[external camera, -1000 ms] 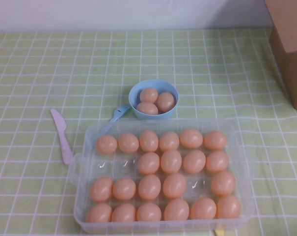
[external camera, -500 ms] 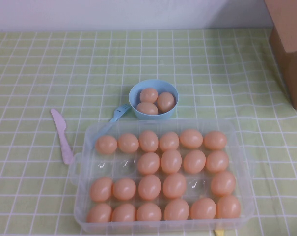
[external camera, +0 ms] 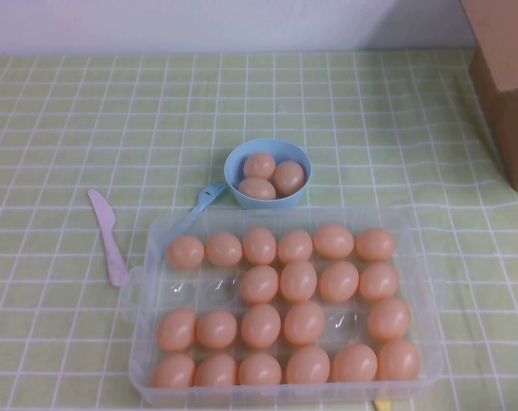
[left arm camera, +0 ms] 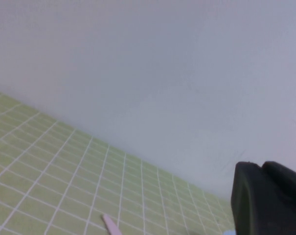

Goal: Take an egg out of the egg box

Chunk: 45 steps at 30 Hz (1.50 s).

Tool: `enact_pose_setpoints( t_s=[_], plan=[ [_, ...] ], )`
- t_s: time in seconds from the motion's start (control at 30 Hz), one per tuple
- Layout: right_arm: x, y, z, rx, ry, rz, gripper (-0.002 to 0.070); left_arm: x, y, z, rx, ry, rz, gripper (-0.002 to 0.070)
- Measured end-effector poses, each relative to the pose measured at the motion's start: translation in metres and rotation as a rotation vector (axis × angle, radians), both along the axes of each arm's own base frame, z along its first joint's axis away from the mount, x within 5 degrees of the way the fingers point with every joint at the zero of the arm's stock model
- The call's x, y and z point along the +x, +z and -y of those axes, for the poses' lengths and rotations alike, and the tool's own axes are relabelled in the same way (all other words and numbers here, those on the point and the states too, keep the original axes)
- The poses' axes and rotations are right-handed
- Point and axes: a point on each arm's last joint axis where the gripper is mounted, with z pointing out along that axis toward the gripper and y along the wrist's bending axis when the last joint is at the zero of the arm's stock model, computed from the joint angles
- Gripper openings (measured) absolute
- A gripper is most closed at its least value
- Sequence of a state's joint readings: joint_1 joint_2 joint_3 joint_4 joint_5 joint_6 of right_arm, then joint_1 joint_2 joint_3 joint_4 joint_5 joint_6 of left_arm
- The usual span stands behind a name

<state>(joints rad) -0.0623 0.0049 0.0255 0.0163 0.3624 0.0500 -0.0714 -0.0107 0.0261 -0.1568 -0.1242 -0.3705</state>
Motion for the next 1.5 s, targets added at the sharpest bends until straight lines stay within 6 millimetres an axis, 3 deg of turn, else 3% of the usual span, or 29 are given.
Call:
enact_pose_setpoints(
  t_s=[0.1,0.23,0.43,0.6,0.77,0.97,1.17,1.33,1.5],
  plan=[
    [0.0,0.0,0.0,0.0,0.0,0.0,-0.0017,0.0,-0.001,0.0,-0.057,-0.014,-0.019,-0.0005],
    [0.0,0.0,0.0,0.0,0.0,0.0,-0.0017,0.0,-0.001,0.004,-0.063,-0.051,-0.192,-0.0005],
    [0.0,0.0,0.0,0.0,0.0,0.0,-0.0017,0.011,0.045,0.011,0.187,-0.128,-0.472,-0.0004],
    [0.0,0.0,0.0,0.0,0.0,0.0,-0.0017,0.049,0.092,0.02,0.478,-0.248,-0.664,-0.0005],
    [0.0,0.0,0.0,0.0,0.0,0.0,-0.0017,0.108,0.119,0.039,0.686,-0.426,-0.837,-0.0005],
    [0.0,0.0,0.0,0.0,0.0,0.0,-0.0017,0.174,0.117,0.091,0.886,-0.644,-0.973,-0.0004],
    [0.0,0.0,0.0,0.0,0.0,0.0,-0.0017,0.21,0.091,0.152,1.13,-0.807,-1.133,-0.0005],
    [0.0,0.0,0.0,0.0,0.0,0.0,-0.0017,0.223,0.074,0.184,1.19,-0.881,-1.166,-0.0004],
    [0.0,0.0,0.0,0.0,0.0,0.0,-0.0017,0.212,0.068,0.206,1.23,-0.955,-1.149,-0.0004]
  ],
)
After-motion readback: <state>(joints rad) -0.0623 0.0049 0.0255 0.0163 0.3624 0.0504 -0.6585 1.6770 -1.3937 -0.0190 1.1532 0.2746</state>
